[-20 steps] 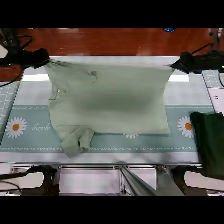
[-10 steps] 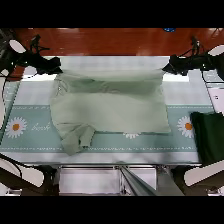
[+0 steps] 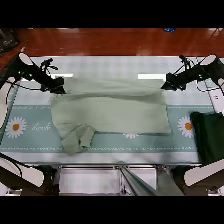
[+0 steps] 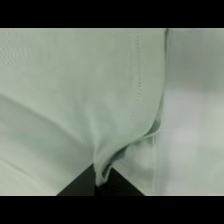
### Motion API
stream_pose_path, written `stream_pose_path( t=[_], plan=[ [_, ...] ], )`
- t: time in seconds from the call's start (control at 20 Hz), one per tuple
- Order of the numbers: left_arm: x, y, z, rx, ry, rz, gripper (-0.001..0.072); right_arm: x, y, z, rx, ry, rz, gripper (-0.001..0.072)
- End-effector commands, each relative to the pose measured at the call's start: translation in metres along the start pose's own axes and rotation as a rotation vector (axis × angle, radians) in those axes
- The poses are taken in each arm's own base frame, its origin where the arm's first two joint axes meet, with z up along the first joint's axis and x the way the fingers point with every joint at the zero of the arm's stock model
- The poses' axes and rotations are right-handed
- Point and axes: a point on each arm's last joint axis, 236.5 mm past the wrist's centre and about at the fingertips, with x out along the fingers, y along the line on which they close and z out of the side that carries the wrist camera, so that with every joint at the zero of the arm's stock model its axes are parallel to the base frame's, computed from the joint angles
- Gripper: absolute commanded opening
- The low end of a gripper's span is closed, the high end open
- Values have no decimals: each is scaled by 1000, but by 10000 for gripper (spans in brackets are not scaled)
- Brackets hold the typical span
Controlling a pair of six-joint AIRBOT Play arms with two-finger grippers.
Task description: Fold the shirts.
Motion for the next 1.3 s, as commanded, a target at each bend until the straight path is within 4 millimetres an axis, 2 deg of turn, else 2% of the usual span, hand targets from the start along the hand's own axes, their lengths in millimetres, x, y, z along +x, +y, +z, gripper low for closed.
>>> stream_pose_path(
  t=[0.0,0.3,0.35,0.4,0.45,0.55,0.65,0.8,0.9,0.95,1.0,1.05,1.15,1.25],
  plan=[
    [-1,9,-9,-17,29,-3,17,2,-9,-9,9,33,-30,20],
    [1,9,-10,-22,37,-8,18,2,-15,-9,11,33,-56,20],
    [2,8,-12,-28,47,-9,61,2,-15,-9,19,32,-55,63],
    [1,6,-19,-30,75,-14,307,2,-14,-11,46,40,-53,287],
    [0,5,-27,-29,113,-19,501,2,-13,-15,59,58,-49,414],
    [-7,8,-50,-55,206,-10,508,-4,-17,-30,75,115,-63,409],
    [-24,16,-68,-75,251,30,508,-26,-36,-38,136,118,-134,409],
    [-56,38,-89,-118,131,92,507,-55,-61,-60,152,54,-231,409],
    [-62,72,-136,-223,125,120,508,-55,-72,-83,197,-49,-241,409],
    [-60,83,-164,-304,143,91,508,-52,-71,-92,212,-114,-223,409],
    [-55,84,-184,-376,138,31,508,-48,-61,-102,212,-184,-181,409],
    [-49,78,-195,-443,97,-61,508,-43,-50,-111,218,-236,-134,409],
    [-37,63,-203,-513,2,-201,508,-34,-21,-131,215,-289,-9,409],
    [-24,55,-211,-550,-43,-251,508,-31,1,-146,202,-306,81,409]
  ],
)
